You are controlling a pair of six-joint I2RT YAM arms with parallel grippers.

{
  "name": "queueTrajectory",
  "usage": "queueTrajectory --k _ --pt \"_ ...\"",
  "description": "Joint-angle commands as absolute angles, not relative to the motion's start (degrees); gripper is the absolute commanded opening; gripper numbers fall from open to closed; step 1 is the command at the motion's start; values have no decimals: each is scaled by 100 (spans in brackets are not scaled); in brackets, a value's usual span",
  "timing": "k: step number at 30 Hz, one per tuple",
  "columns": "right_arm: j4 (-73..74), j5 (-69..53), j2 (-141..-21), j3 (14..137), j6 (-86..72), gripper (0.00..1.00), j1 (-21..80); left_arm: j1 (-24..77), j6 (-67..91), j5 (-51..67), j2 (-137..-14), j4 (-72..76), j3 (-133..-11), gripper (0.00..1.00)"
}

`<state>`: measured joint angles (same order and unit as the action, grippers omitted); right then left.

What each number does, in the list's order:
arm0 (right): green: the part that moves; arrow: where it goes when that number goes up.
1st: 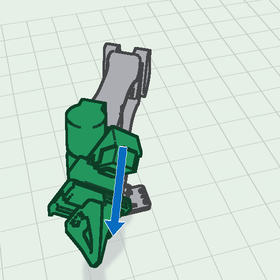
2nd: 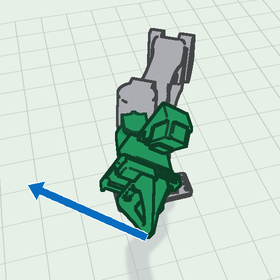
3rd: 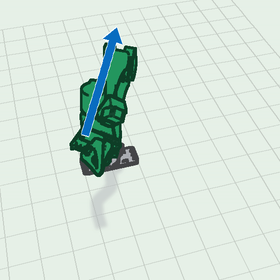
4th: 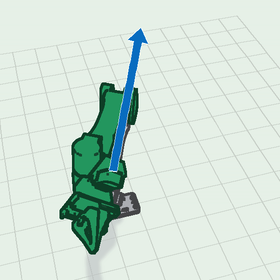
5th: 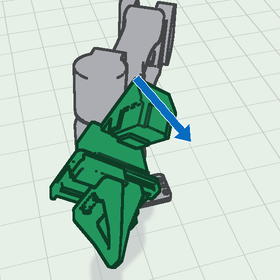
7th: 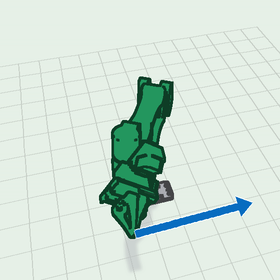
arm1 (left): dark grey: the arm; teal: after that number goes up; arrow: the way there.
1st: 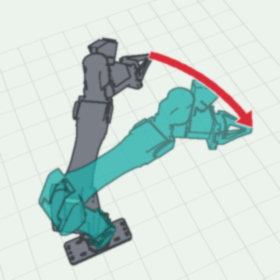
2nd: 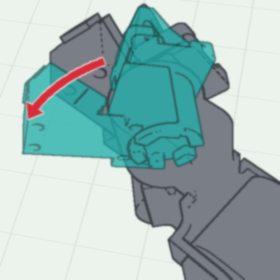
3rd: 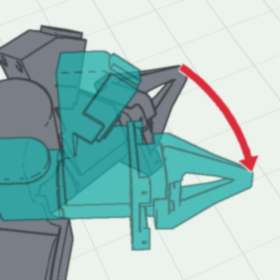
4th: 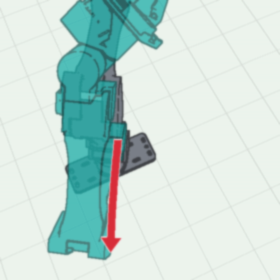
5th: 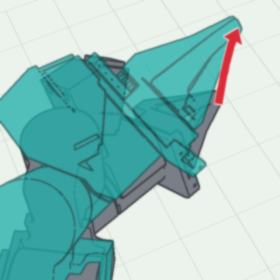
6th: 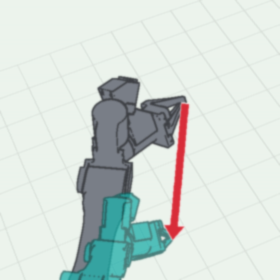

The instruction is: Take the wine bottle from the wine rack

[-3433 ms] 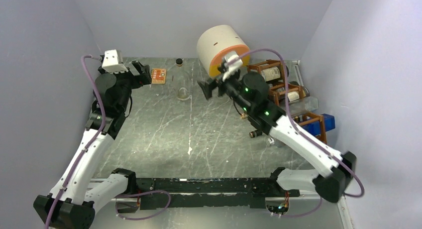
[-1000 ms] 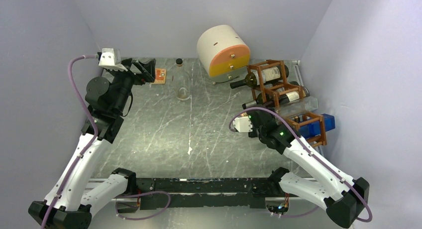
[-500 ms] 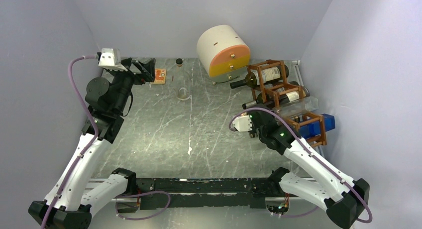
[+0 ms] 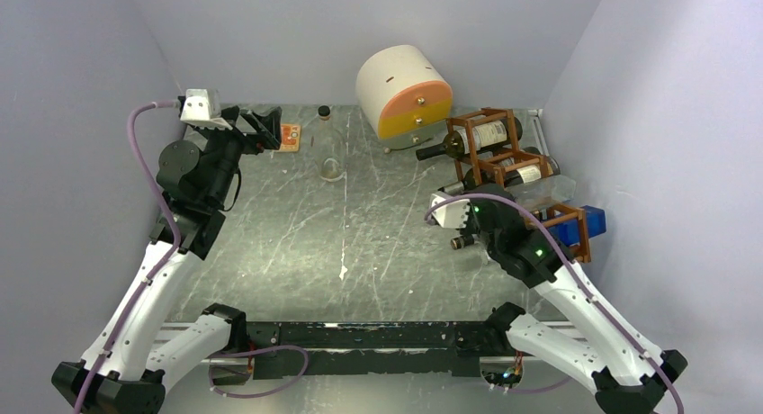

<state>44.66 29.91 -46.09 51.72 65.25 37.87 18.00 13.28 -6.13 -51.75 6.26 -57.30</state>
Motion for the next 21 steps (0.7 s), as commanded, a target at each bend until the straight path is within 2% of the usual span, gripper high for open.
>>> queueTrajectory --k 1,21 --pt "4251 3077 -4361 5475 5943 0 3756 1853 1244 -728 -5143 880 -5679 98" --pt "3472 3691 -4555 7199 4361 0 3754 1951 1125 -922 -5146 934 -5599 98"
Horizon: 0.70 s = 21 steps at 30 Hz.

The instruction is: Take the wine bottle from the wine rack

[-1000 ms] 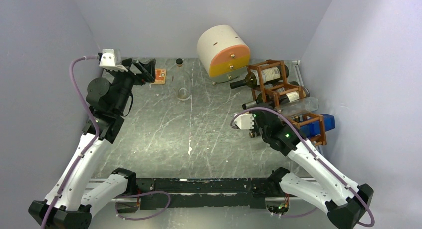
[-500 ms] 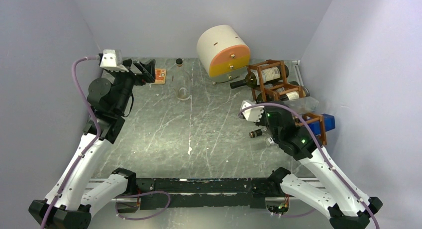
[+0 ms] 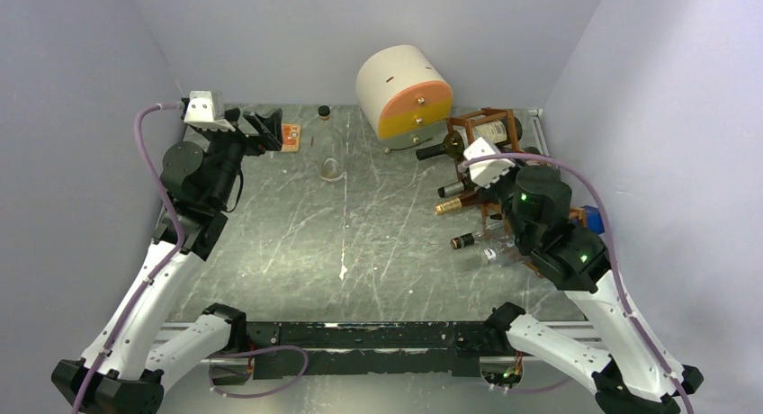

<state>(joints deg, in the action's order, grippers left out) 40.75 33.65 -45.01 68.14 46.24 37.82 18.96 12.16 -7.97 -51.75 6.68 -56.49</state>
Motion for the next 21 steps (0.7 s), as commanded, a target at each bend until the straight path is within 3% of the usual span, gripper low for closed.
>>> queueTrajectory --k 1,11,21 --pt "3394 3745 -4590 7255 4325 0 3755 1956 1117 -928 -5145 932 -5599 98" --pt "3377 3574 -5123 8335 3806 0 3754 1984 1074 -971 -5155 945 -5590 98" --pt "3307 1874 -5728 9819 2842 0 3756 1995 1061 -994 -5139 943 -5589 98"
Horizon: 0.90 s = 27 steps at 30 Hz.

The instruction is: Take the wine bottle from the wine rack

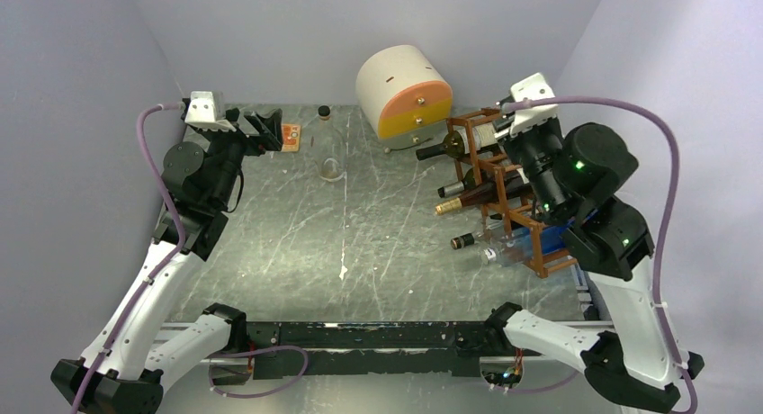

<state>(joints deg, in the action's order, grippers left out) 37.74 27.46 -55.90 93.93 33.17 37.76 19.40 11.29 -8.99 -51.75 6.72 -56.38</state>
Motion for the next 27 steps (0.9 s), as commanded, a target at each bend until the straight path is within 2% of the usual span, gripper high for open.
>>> queueTrajectory --k 1,5,12,20,27 --pt "3194 1610 -5796 9841 2684 0 3753 1988 1063 -986 -5134 943 -5594 98" --pt "2805 456 -6188 9821 2216 0 3753 1997 1076 -950 -5148 936 -5599 98" --pt "1601 -169 -7156 9186 1242 0 3794 1996 987 -1102 -5090 954 -5577 98" --pt "411 198 -8500 9017 172 0 3940 1999 1002 -1075 -5130 962 -5572 98" --pt "-442 746 -9270 8621 11 0 3986 2002 1049 -1035 -5149 967 -5560 98"
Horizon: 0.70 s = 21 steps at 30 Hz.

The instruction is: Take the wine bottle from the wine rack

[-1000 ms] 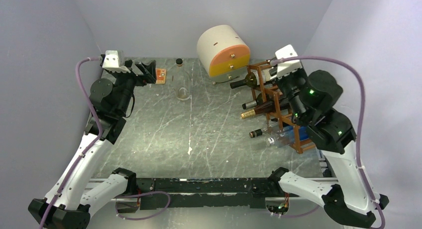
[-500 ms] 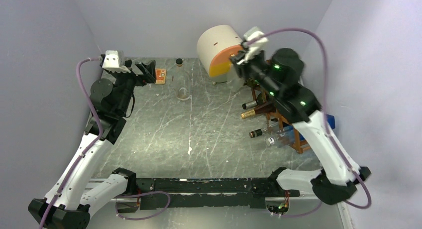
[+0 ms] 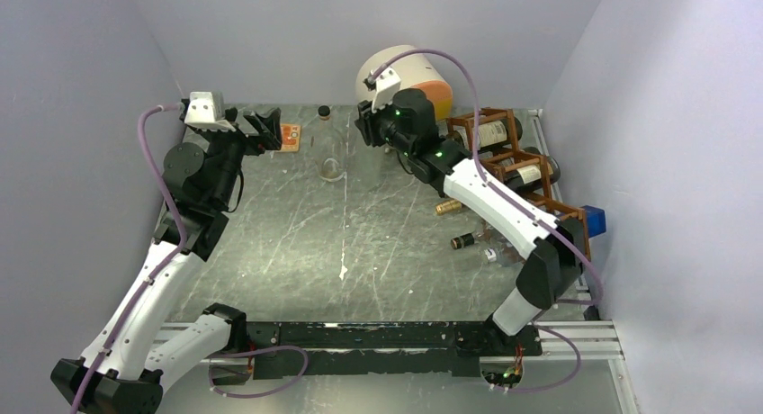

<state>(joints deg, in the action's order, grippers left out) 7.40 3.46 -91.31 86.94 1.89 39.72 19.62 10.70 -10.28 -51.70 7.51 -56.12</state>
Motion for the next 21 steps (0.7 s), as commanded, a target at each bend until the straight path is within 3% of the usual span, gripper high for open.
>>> queueTrajectory --k 1,21 --pt "-539 840 -9363 8588 41 0 3988 2001 1058 -1023 -5165 967 -5561 98" --pt "-1239 1210 -10503 8746 270 0 3991 2002 1091 -977 -5243 946 -5583 98"
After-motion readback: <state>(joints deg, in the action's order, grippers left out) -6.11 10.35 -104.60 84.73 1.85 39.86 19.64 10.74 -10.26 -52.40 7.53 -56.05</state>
